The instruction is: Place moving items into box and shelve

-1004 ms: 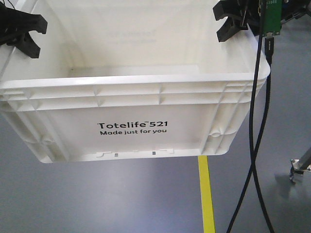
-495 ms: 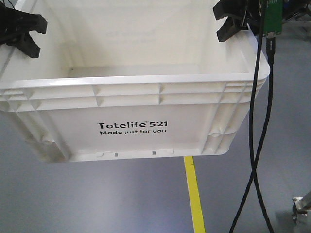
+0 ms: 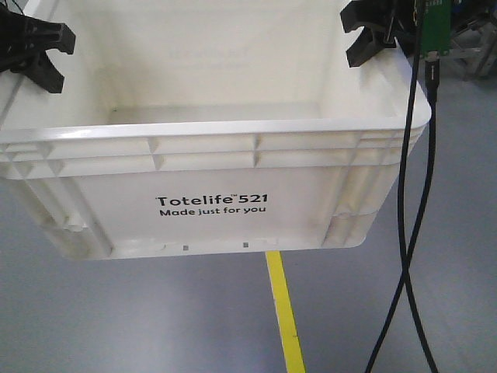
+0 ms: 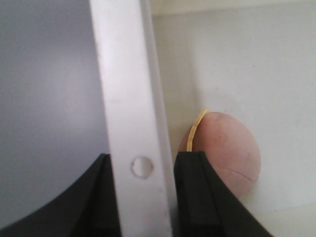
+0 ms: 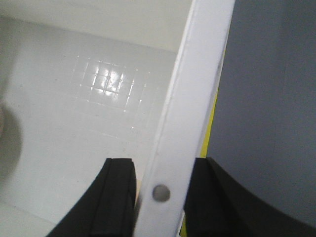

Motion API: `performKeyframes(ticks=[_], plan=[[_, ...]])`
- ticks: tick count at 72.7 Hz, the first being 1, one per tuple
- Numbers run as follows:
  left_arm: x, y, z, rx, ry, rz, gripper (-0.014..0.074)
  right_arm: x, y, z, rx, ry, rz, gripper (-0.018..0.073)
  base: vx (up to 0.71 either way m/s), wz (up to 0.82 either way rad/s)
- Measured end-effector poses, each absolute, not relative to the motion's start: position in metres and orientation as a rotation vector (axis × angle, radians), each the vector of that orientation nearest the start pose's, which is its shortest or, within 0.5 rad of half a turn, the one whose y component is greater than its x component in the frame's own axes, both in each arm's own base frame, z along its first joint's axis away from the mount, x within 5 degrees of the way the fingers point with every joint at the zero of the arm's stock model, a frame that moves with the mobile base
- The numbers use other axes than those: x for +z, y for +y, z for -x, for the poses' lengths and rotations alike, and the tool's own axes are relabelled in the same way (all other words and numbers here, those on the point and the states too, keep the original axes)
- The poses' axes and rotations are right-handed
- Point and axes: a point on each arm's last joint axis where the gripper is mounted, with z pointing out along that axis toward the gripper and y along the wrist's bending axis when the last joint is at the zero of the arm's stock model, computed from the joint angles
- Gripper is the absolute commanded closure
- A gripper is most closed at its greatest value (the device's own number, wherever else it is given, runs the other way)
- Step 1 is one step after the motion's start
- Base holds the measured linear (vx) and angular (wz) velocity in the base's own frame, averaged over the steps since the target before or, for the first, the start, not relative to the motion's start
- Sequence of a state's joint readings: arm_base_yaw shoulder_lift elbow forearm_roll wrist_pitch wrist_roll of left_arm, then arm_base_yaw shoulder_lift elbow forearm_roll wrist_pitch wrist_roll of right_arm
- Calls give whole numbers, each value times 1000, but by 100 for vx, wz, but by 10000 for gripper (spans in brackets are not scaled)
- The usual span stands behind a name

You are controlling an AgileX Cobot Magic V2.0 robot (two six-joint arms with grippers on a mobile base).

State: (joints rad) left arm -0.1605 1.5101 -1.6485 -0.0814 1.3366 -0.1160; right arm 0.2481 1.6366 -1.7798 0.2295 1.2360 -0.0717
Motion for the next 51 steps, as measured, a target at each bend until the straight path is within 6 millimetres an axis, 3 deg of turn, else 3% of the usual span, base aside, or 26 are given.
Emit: performKeyframes(ticks=[51], plan=[[403, -55, -296, -196, 2690, -59, 600, 406, 104, -329, 375, 2546, 394, 564, 58, -31]])
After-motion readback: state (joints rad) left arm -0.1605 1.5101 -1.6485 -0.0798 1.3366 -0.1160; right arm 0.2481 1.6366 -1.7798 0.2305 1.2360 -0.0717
